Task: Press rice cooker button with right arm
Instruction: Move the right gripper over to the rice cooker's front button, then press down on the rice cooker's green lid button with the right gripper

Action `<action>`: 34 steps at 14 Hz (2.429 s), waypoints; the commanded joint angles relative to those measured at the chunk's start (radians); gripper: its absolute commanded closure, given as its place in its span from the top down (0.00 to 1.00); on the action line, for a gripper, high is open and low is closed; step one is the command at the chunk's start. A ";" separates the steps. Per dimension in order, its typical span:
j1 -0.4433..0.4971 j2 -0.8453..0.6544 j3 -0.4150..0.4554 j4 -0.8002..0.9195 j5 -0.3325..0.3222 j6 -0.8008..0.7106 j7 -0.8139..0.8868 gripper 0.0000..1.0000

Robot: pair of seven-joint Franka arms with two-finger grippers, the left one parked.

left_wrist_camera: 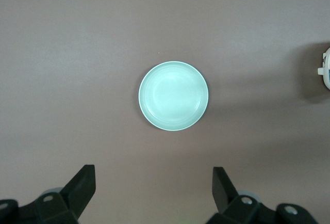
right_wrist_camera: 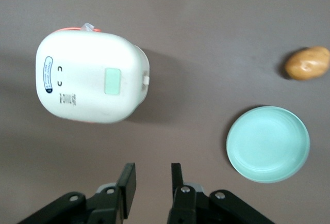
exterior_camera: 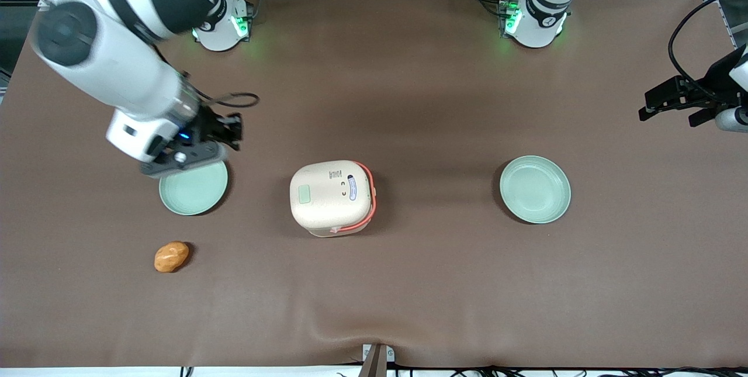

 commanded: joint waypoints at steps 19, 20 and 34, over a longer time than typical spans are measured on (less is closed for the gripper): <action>0.097 0.302 -0.013 0.020 0.094 0.278 0.012 0.19; 0.102 0.304 -0.013 0.018 0.098 0.287 0.012 0.19; 0.134 0.321 -0.014 0.035 0.089 0.304 0.050 0.00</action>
